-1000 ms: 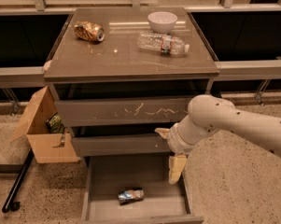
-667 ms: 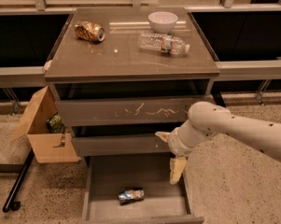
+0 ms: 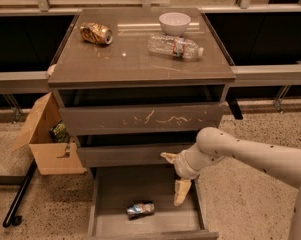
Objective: Pick redbull can from bottom drawer and place on counter
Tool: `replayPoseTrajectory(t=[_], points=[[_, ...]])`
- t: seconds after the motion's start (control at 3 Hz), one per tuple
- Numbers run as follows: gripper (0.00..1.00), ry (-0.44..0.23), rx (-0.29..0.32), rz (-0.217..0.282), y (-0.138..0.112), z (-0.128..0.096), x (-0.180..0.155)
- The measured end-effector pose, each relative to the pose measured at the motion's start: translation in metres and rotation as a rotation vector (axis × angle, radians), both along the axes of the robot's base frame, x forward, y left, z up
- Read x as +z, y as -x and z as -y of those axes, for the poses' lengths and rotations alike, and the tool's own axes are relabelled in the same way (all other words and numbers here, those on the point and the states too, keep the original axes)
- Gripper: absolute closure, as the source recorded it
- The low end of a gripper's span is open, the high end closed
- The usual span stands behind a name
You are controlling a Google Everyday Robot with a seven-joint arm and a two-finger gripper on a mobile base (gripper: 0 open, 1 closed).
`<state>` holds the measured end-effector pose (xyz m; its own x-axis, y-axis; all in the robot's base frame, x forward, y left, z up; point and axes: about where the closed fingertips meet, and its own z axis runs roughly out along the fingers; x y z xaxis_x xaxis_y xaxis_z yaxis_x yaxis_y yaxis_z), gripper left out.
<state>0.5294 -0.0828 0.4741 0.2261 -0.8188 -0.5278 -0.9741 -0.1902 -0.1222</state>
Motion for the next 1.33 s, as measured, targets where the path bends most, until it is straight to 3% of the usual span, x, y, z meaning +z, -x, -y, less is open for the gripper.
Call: replayPoseTrajectory(t=[0.33, 0.67, 1.33], points=[[0.0, 0.0, 0.001, 0.0, 0.0, 0.0, 0.0], [0.0, 0.022, 0.035, 0.001, 0.004, -0.008, -0.023], [0.0, -0.005, 0.08, -0.039, 0.012, -0.03, -0.111]])
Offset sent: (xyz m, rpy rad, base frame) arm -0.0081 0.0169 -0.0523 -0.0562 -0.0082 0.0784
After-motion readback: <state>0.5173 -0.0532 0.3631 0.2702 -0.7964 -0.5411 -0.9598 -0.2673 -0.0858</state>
